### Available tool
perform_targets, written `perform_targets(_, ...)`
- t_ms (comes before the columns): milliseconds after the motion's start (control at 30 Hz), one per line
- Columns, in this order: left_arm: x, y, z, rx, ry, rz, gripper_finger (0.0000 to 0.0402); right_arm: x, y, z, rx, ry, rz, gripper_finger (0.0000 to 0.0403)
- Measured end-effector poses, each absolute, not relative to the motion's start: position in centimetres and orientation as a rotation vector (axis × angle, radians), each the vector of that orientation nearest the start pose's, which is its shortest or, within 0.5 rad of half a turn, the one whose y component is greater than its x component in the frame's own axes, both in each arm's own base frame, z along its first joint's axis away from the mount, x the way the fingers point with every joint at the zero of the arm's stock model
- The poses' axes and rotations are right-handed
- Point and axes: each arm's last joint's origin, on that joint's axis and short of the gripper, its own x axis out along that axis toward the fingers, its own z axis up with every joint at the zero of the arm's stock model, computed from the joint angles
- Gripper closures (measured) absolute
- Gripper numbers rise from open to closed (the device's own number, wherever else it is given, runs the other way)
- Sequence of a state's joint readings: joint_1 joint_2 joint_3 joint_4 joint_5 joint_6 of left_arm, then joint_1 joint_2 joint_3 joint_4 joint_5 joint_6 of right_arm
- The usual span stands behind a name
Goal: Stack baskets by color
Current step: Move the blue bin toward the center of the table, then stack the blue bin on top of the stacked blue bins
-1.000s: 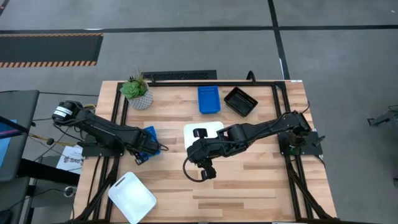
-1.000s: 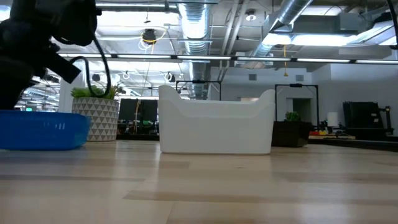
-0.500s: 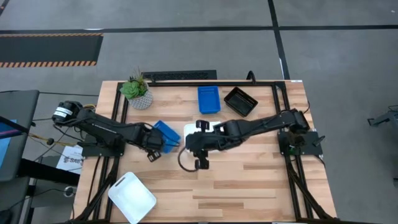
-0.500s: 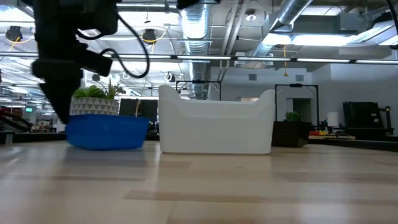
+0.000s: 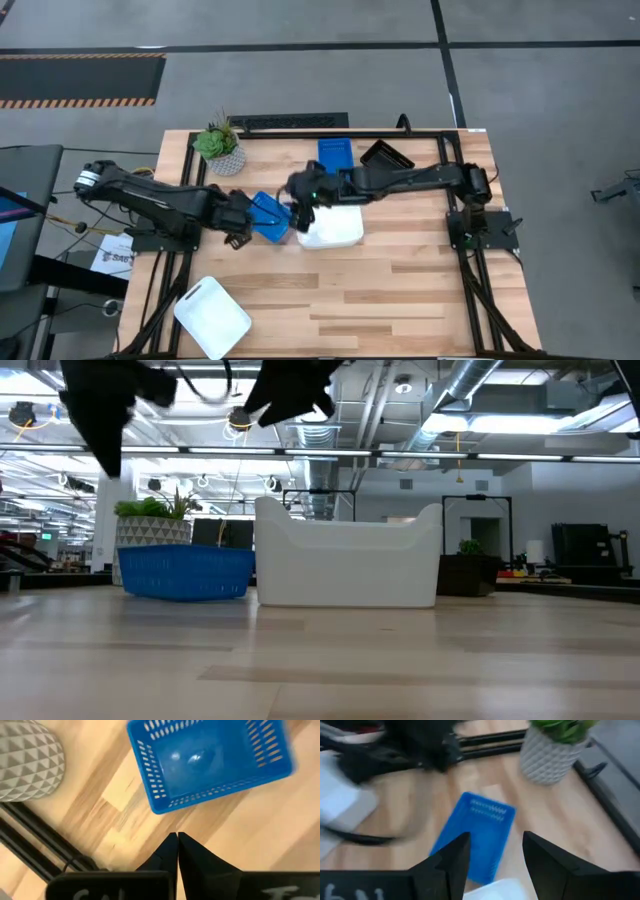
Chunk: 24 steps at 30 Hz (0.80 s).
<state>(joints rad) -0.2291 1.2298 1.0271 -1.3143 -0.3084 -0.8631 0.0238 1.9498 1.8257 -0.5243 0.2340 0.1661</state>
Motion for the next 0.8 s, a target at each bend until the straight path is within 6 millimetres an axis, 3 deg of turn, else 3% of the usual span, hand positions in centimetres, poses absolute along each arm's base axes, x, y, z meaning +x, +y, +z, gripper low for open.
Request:
perform_targets(267, 13.8, -4.0, 31.7, -0.472, 1.099, 0.663, 0.0401, 44.8, -3.5, 32.4, 0.074, 0.561, -0.325, 0.0207)
perform_targets(367, 12.1, -3.8, 32.7, -0.537, 1.005, 0.642, 0.0401, 46.2, -3.8, 31.0, 0.065, 0.534, -0.325, 0.0206)
perform_targets(533, 10.2, -3.3, 33.6, -0.590, 0.879, 0.636, 0.0401, 48.8, -3.8, 27.1, 0.045, 0.603, -0.303, 0.0205)
perform_targets(800, 9.5, -3.1, 33.9, -0.587, 0.839, 0.619, 0.0401, 52.7, -4.4, 23.0, 0.025, 0.672, -0.294, 0.0211)
